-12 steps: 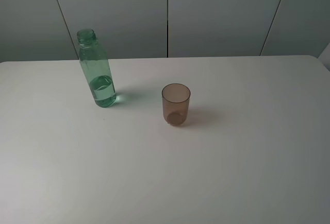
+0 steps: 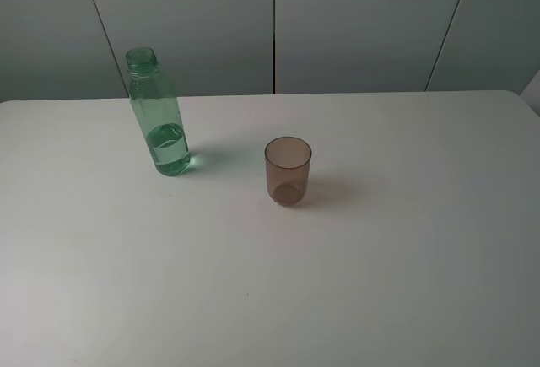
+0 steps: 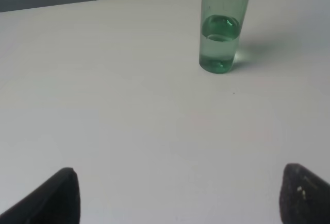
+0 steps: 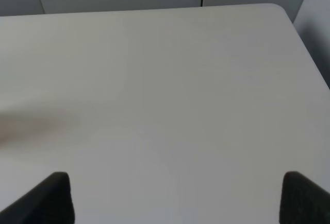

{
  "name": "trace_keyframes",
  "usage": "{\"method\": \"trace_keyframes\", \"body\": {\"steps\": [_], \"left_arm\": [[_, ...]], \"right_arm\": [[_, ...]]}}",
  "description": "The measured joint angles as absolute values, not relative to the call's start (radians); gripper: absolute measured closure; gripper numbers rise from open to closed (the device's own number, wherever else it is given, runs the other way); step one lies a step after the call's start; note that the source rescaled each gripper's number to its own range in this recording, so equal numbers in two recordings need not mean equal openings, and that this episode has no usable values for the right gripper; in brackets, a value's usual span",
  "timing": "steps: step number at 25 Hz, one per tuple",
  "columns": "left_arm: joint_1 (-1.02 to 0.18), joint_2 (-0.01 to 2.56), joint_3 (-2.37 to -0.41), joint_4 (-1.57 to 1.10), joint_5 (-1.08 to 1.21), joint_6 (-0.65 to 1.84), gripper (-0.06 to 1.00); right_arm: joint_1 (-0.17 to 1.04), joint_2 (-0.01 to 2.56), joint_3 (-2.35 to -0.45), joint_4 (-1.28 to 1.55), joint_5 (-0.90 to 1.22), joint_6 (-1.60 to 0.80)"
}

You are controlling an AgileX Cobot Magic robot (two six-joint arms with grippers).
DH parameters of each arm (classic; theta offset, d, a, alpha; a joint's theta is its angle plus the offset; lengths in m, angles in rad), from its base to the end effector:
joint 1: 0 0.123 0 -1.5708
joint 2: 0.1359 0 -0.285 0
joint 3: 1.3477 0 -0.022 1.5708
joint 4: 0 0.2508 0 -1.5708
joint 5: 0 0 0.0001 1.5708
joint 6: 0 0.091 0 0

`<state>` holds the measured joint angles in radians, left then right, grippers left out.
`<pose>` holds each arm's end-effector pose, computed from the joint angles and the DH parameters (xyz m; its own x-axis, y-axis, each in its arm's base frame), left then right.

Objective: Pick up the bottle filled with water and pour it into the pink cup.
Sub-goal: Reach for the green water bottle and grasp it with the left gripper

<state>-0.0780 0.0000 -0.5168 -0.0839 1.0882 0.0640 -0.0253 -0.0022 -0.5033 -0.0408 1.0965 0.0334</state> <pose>-0.0086 -0.0061 0.2799 -0.4591 0.0609 -0.8863 0.1548 0.9879 -0.0123 -0.0072 -0.0031 0.2754 -0.4814 0.0269 -0.8761 0.0642 0.9979 -0.0046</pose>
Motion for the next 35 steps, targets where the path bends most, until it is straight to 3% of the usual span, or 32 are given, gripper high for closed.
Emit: {"method": "trace_keyframes", "body": {"steps": [11, 27, 35], "left_arm": [[-0.078, 0.058, -0.577, -0.098, 1.072, 0.066, -0.02], [-0.083, 0.770, -0.661, -0.464, 0.638, 0.394, -0.02], [-0.255, 0.999, -0.661, -0.479, 0.401, 0.593, -0.02]], "right_arm": [[-0.025, -0.002, -0.503, -0.041, 1.096, 0.033], [-0.025, -0.002, -0.503, -0.041, 1.096, 0.033], [-0.025, -0.002, -0.503, -0.041, 1.096, 0.033]]}}
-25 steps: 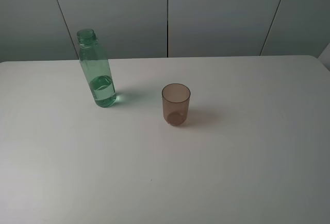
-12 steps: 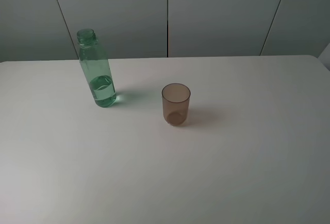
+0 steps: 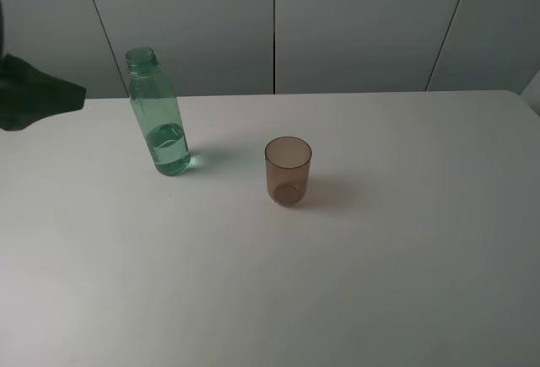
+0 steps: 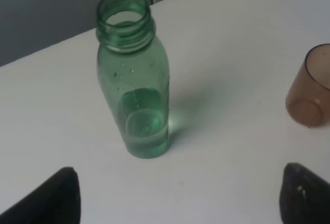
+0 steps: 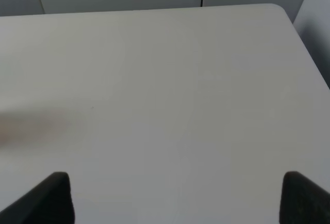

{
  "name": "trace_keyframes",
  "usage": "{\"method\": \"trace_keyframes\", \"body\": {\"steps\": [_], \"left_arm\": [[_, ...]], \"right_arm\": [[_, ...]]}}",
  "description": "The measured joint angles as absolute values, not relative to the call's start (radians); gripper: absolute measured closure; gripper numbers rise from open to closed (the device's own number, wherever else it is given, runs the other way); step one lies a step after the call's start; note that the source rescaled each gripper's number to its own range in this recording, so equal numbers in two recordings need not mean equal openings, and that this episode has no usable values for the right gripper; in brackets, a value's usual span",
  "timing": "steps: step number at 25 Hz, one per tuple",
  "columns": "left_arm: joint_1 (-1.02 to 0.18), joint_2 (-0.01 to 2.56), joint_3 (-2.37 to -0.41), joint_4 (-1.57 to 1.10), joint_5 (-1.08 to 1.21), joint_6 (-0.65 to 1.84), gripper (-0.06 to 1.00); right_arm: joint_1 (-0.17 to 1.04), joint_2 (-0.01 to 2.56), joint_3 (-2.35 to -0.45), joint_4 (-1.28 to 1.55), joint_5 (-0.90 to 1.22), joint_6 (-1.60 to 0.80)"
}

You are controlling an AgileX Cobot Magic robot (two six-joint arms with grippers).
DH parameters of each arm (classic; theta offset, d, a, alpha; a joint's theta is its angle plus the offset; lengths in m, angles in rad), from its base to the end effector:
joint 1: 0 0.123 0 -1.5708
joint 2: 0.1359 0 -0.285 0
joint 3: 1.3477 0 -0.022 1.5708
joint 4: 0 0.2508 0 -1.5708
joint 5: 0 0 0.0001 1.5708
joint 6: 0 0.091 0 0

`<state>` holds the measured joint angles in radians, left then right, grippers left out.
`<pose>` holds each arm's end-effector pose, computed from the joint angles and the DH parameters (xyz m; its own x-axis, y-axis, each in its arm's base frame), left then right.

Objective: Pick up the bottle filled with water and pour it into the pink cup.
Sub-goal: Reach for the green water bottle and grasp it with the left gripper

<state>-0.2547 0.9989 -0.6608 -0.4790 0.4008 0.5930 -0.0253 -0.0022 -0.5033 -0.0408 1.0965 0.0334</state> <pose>0.1907 -0.0666 0.2890 -0.4917 0.2769 -0.8256 0.4675 0.8838 0.0180 -0.0072 -0.0031 0.2754 -0.4814 0.0269 -0.8761 0.0642 0.9979 -0.0046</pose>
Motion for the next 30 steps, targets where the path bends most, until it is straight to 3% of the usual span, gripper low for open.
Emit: {"method": "trace_keyframes", "body": {"steps": [13, 25, 30], "left_arm": [[-0.273, 1.102, -0.429, -0.468, -0.101, 0.635, -0.02], [-0.286, 1.244, -0.394, -0.451, -0.281, 0.633, -0.02], [-0.287, 1.324, -0.394, -0.321, -0.375, 0.555, -0.02]], "right_arm": [[-0.025, -0.002, -0.503, -0.041, 1.096, 0.033], [-0.025, -0.002, -0.503, -0.041, 1.096, 0.033], [-0.025, -0.002, -0.503, -0.041, 1.096, 0.033]]}}
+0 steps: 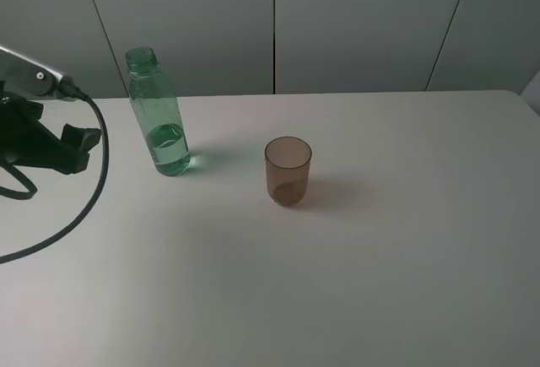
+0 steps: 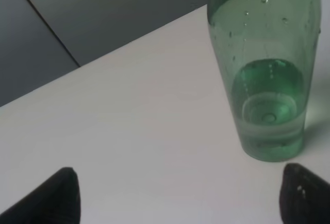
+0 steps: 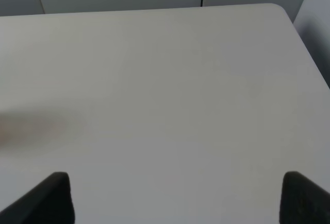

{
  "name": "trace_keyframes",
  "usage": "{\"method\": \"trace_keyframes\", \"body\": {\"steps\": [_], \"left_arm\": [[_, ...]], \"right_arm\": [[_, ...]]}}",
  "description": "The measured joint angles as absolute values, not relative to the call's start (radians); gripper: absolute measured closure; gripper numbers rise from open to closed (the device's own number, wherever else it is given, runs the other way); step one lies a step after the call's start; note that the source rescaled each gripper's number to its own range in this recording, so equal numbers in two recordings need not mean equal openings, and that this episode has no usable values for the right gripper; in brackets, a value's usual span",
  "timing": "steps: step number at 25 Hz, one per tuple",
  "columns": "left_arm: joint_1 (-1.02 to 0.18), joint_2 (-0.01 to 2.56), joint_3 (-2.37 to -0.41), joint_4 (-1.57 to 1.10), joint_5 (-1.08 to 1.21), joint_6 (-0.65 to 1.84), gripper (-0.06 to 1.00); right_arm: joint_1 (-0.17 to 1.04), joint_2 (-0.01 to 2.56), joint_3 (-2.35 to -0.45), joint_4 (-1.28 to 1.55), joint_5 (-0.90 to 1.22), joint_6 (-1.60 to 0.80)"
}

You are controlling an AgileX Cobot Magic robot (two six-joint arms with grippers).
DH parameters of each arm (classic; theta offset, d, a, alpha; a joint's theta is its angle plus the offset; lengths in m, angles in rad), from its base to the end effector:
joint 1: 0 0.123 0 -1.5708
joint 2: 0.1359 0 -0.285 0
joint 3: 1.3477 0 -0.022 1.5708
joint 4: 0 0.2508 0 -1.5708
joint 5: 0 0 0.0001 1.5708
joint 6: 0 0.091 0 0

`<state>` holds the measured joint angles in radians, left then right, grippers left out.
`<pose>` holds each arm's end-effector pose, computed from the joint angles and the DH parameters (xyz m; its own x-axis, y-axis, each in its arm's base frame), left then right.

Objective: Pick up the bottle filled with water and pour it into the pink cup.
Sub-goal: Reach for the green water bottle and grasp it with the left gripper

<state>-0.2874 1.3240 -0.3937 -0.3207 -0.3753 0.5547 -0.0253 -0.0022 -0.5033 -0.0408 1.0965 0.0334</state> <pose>0.2251 -0.0556 0.1914 -0.3866 0.3755 -0.8423 0.2904 0.9165 0.2752 -0.0072 -0.0031 0.2754 -0.4814 0.0269 -0.8761 0.0642 0.9979 -0.0046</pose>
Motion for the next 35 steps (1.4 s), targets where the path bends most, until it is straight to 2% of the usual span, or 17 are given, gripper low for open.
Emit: {"method": "trace_keyframes", "body": {"steps": [9, 16, 27, 35], "left_arm": [[-0.287, 1.462, -0.394, 0.088, -0.544, 0.194, -0.02], [-0.285, 1.550, -0.394, 0.123, -0.638, 0.167, -0.02], [-0.136, 1.664, -0.394, 0.300, -0.820, 0.156, -0.02], [-0.130, 1.830, -0.394, 0.375, -1.020, 0.160, -0.02]], "right_arm": [[-0.025, -0.002, -0.503, -0.041, 1.096, 0.033], [-0.025, -0.002, -0.503, -0.041, 1.096, 0.033], [-0.025, -0.002, -0.503, -0.041, 1.096, 0.033], [-0.025, -0.002, -0.503, -0.041, 1.096, 0.033]]}}
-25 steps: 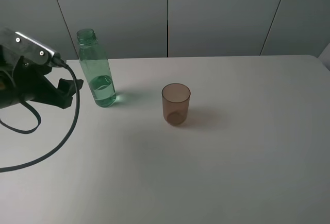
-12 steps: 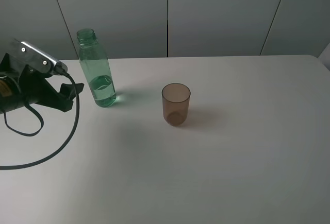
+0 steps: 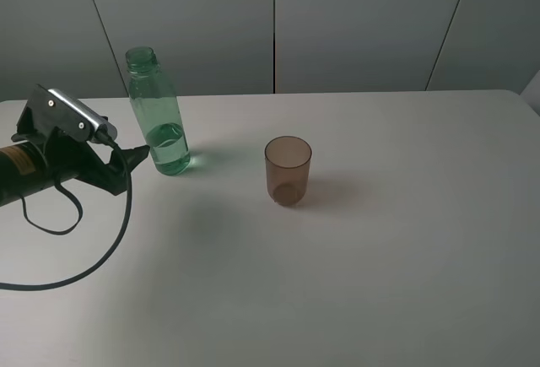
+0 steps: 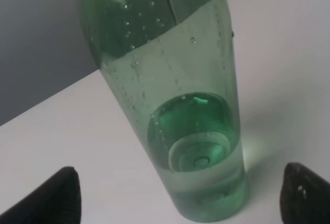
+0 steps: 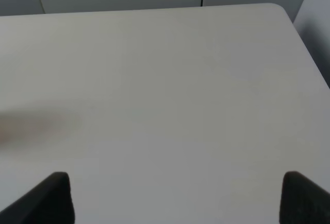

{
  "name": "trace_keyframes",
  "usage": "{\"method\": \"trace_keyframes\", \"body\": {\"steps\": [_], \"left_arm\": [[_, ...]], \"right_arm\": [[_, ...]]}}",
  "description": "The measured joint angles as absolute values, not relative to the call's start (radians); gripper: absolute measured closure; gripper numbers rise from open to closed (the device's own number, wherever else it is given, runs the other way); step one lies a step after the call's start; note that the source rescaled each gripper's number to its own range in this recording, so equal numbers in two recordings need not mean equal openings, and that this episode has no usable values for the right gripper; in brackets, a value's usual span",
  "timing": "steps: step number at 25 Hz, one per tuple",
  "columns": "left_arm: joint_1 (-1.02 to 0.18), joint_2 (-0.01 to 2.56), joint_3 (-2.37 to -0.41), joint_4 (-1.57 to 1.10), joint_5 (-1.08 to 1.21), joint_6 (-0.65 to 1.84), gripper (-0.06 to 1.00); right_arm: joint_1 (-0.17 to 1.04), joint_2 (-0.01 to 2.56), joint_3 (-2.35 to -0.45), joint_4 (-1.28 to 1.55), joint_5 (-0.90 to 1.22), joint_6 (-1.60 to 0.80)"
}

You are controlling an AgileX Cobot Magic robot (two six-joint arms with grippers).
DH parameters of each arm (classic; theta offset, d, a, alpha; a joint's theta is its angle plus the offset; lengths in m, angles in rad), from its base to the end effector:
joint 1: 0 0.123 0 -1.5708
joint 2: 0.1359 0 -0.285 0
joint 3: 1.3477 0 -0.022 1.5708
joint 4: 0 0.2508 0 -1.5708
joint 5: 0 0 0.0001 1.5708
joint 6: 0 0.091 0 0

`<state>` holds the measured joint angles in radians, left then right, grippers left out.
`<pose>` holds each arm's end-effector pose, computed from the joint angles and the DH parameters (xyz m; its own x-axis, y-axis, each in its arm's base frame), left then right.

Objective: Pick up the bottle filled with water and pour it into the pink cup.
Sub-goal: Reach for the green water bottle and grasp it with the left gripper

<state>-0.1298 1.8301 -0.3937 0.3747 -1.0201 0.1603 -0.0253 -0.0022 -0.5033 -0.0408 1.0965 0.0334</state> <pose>0.2612 -0.0627 0.1155 -0.1815 0.3642 -0.9135 0.5100 0.8291 0.2292 -0.0072 -0.0031 0.2754 -0.4814 0.0269 -0.8761 0.0642 0.9979 -0.0046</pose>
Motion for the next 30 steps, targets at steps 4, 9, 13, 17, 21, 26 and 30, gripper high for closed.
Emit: {"method": "trace_keyframes", "body": {"steps": [4, 9, 13, 17, 21, 26, 30], "left_arm": [[-0.130, 1.886, -0.405, 0.375, -1.081, 0.160, -0.02], [-0.130, 1.932, -0.463, 0.375, -1.102, 0.164, -0.02], [-0.130, 1.958, -0.504, 0.383, -1.107, 0.164, -0.02], [-0.130, 1.981, -0.538, 0.404, -1.108, 0.166, -0.02], [-0.130, 2.008, -0.565, 0.422, -1.108, 0.166, -0.02], [-0.130, 2.037, -0.587, 0.451, -1.124, 0.143, -0.02], [-0.130, 2.045, -0.595, 0.457, -1.132, 0.134, -0.02]], "right_arm": [[-0.025, -0.002, -0.503, -0.041, 1.096, 0.033], [-0.025, -0.002, -0.503, -0.041, 1.096, 0.033], [-0.025, -0.002, -0.503, -0.041, 1.096, 0.033], [-0.025, -0.002, -0.503, -0.041, 1.096, 0.033], [-0.025, -0.002, -0.503, -0.041, 1.096, 0.033], [-0.025, -0.002, -0.503, -0.041, 1.096, 0.033], [-0.025, -0.002, -0.503, -0.041, 1.096, 0.033]]}}
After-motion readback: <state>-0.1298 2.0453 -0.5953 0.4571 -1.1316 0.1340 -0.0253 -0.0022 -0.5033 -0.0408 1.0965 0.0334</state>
